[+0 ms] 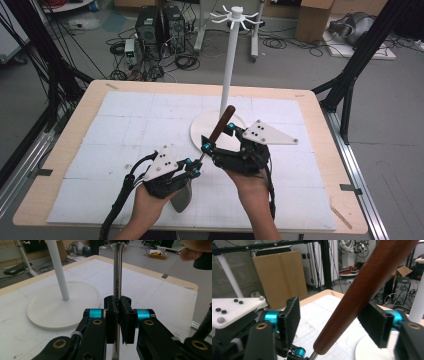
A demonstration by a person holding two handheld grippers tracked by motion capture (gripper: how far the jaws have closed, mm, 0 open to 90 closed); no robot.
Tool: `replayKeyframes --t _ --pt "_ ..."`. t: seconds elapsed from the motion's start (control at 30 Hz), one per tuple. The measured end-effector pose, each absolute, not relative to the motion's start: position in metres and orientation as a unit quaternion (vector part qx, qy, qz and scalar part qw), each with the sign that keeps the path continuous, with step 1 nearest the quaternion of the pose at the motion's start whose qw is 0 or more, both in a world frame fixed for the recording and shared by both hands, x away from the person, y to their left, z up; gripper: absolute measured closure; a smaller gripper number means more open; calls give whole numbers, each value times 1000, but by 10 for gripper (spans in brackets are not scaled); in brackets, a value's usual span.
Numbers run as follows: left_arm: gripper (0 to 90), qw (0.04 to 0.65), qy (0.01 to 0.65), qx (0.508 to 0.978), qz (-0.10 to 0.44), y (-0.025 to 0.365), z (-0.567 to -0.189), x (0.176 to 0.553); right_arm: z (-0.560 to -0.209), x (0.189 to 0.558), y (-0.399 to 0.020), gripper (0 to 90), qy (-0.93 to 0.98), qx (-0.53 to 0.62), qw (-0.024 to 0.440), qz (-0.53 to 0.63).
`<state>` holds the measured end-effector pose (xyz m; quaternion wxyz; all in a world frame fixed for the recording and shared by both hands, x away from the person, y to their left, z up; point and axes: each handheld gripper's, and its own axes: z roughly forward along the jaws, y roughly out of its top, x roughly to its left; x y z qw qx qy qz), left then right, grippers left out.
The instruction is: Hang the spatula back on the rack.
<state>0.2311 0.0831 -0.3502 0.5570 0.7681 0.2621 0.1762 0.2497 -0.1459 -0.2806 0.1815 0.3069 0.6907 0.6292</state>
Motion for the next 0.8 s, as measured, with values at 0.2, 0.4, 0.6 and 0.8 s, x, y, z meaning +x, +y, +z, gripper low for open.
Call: replayKeyframes --t 0.2,0.4,0.6,0.8 --pt "840 555 263 768 182 82 -350 229 -278 251 -144 432 683 315 177 635" --pt "840 560 264 763 185 83 -349 227 -276 251 -142 572 674 323 171 642" --pt "839 565 266 758 189 84 -347 225 -273 251 -141 676 666 326 162 651" --pt "835 564 266 759 188 85 -347 224 -271 251 -139 703 667 321 140 658"
